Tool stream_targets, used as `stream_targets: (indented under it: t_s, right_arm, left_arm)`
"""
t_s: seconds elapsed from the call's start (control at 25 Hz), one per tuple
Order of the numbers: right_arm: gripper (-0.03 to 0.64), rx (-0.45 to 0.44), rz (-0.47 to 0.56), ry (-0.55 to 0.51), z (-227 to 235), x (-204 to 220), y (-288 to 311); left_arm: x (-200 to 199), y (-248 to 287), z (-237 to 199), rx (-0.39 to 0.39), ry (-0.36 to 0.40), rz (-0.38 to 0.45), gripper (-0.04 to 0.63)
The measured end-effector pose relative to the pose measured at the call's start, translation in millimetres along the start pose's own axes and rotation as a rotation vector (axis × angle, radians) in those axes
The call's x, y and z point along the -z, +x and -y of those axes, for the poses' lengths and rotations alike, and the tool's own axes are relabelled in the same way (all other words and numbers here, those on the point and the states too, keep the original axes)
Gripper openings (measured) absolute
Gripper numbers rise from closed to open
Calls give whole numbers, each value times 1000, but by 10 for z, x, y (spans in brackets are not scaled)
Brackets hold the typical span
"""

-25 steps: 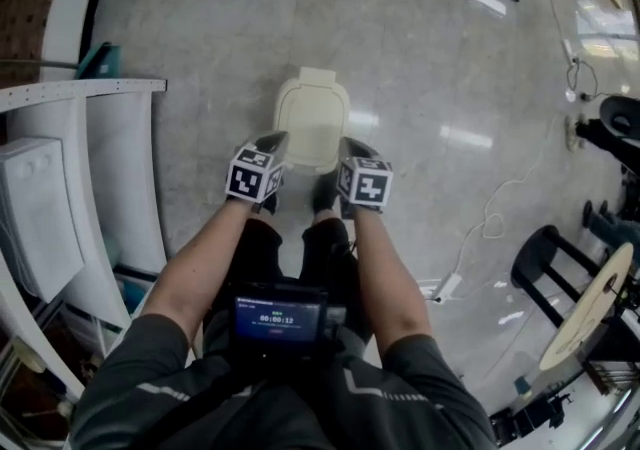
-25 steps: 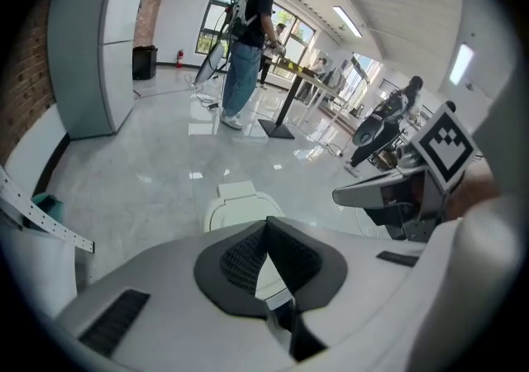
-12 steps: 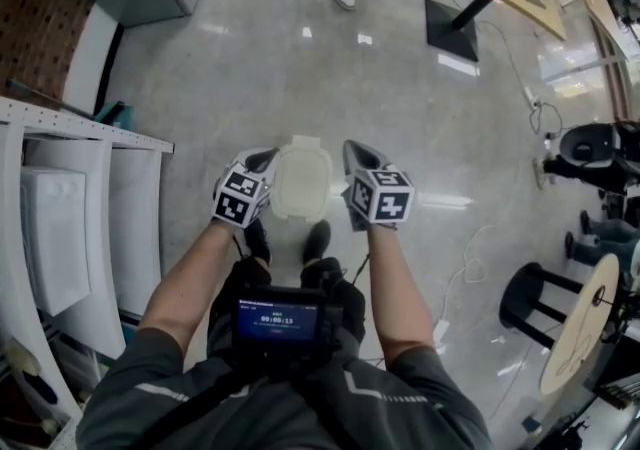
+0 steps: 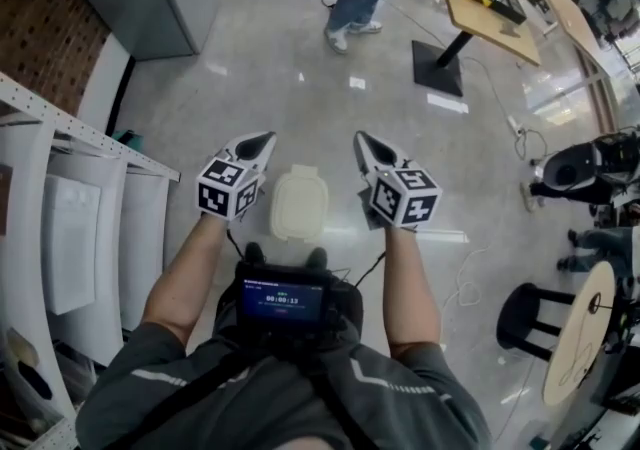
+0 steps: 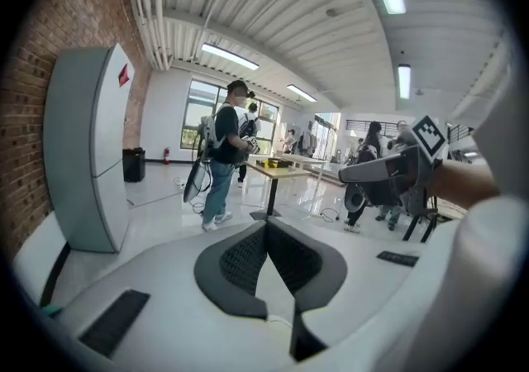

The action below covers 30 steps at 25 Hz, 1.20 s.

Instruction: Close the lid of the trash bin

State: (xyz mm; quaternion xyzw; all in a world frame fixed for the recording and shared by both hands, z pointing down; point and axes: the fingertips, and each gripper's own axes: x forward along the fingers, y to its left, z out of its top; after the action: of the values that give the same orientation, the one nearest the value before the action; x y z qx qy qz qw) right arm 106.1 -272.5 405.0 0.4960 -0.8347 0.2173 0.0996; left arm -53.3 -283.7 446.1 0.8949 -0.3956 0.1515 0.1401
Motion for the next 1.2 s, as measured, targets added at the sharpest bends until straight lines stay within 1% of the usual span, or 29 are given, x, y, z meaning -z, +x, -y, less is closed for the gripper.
stream_targets:
  t_s: [0.08,0.12,0.24,0.36,0.52,0.68,0.8,0.88,1.0,1.2]
  right_arm:
    - [11,-29,14,-39,-64,-187,-76]
    - [11,-39,23,-51,-81,-282,-111]
    - [10,-52,57,-67,-101,-570,-215]
    - [11,-68,81,-92,-158,-855,-312]
    - [11,-95,123,-124,-288,-1220,-422]
    - [11,-104,150,-175,-446,-1485,-499]
    - [11,-115,182,-189,-608,-1599,-527]
    - [11,-116,208,-185,-693,-1628,-541]
    - [11,-114,235,-195,-781,-1643,-547]
    - [10,-104,257,-187,-822,-1619,-569]
  left_arm:
    - [-293,-56,92,19,70,33,-3]
    - [-436,-87,134,32,91,53,-3]
    - [-829,-211,221,60,84,122,-4]
    - [-1123,-345,309,71,88,163,-3]
    - [-1373,-482,363,75,106,183,-3]
    - [-1660,-633,339,67,86,257,-5]
    - [-1818,-751,327,65,88,300,-4]
    - [-1860,-794,322,79,75,316,-4]
    - [-1844,-794,325,90,65,306,-3]
    - [-1867,-831,388,90,89,316,-3]
